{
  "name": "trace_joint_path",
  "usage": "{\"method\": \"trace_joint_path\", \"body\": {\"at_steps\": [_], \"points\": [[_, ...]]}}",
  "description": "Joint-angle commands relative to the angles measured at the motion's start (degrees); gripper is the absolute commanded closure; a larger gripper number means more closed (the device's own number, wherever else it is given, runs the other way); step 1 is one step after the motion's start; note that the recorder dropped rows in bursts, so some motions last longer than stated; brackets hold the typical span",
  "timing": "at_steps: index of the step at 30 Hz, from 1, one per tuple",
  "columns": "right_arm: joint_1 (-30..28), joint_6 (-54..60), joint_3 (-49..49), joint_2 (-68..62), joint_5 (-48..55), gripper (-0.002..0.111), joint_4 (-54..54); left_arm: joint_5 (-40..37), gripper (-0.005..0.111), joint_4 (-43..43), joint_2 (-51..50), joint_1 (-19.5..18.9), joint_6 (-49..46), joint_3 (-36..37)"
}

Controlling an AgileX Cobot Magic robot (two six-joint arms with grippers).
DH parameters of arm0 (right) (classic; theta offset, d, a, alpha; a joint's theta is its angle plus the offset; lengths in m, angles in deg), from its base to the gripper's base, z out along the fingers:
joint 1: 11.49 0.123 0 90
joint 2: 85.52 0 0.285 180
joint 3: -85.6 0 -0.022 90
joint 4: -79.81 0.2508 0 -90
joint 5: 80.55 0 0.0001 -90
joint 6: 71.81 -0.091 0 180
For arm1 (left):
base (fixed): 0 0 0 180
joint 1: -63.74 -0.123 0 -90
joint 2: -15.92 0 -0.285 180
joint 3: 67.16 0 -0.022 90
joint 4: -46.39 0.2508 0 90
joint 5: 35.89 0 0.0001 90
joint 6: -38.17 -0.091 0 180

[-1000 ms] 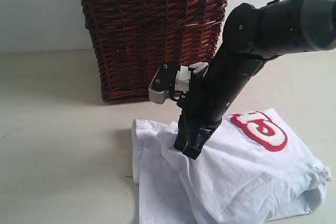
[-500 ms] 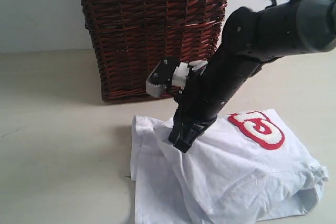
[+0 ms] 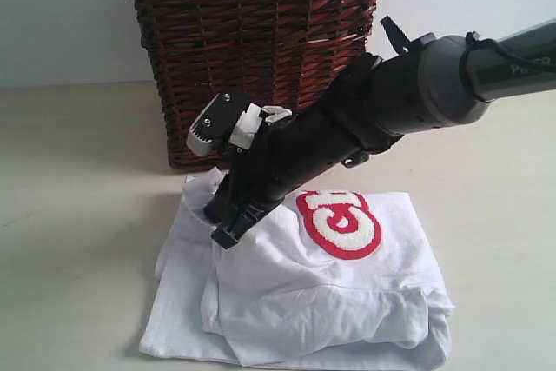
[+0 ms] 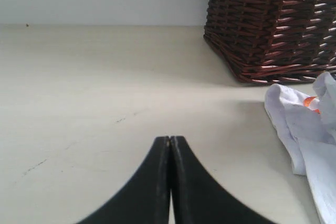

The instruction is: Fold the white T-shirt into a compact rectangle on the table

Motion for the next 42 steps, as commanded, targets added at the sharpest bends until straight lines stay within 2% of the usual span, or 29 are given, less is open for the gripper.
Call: {"method": "trace_joint_path", "body": {"at_steps": [1, 4, 10, 14, 16, 19, 23, 29, 36, 42], "points": [[0.08, 1.46, -0.17, -0.51, -3.37, 0.061, 3.49, 0.48, 0.106, -0.28, 0.34, 0.37, -0.04, -0.04], [0.08, 1.46, -0.17, 0.16, -5.36, 0.053, 6.25, 0.48, 0.106, -0.28, 0.34, 0.37, -0.04, -0.04], [-0.06, 0.51, -0.17, 6.97, -6.42, 0.053, 1.15, 0.48, 0.106, -0.28, 0.34, 0.37, -0.04, -0.04], [-0.06, -16.84, -0.17, 10.94, -3.24, 0.054, -15.03, 0.48, 0.106, -0.28, 0.34, 0.37, -0.04, -0.04], [-0.06, -22.53, -0.17, 10.74, 5.58, 0.057, -20.02, 0.48, 0.106, -0.28, 0.34, 0.37, -0.04, -0.04], [0.05, -20.0, -0.17, 7.68, 15.46, 0.063, -18.35, 0.48, 0.106, -0.28, 0.34, 0.37, -0.04, -0.04], [0.05, -21.68, -0.17, 1.44, 14.48, 0.076, -17.34, 0.48, 0.106, -0.28, 0.34, 0.37, -0.04, -0.04], [0.05, -31.12, -0.17, -4.82, 16.49, 0.108, -19.67, 0.48, 0.106, -0.28, 0.34, 0.37, -0.04, -0.04], [0.05, -23.71, -0.17, -5.09, 33.04, 0.108, -19.65, 0.48, 0.106, -0.28, 0.34, 0.37, -0.04, -0.04], [-0.07, -23.58, -0.17, -5.09, 33.87, 0.108, -23.89, 0.48, 0.106, -0.28, 0.34, 0.37, -0.04, -0.04]]}}
